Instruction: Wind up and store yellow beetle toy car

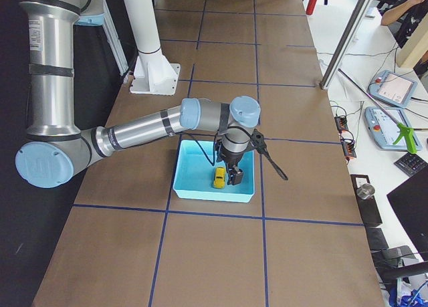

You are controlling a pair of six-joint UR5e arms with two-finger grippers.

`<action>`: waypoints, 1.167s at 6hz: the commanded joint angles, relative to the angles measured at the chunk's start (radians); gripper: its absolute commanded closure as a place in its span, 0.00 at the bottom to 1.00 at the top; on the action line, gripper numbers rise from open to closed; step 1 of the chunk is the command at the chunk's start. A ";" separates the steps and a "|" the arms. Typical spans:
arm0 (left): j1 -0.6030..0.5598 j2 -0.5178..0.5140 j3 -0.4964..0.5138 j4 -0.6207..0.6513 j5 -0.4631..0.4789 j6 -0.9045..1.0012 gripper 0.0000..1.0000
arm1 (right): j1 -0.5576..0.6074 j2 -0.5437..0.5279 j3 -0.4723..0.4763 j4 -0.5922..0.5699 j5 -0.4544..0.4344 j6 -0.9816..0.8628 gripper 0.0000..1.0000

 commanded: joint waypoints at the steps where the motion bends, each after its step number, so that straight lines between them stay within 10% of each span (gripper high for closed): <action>1: -0.002 0.001 0.002 0.000 0.002 0.002 0.00 | 0.132 -0.036 -0.077 0.000 0.006 0.161 0.00; 4: -0.002 0.001 -0.007 0.000 0.002 0.002 0.00 | 0.197 -0.095 -0.105 0.120 -0.118 0.243 0.00; 7: 0.000 -0.003 0.006 0.000 0.002 0.002 0.00 | 0.188 -0.083 -0.223 0.280 -0.048 0.247 0.00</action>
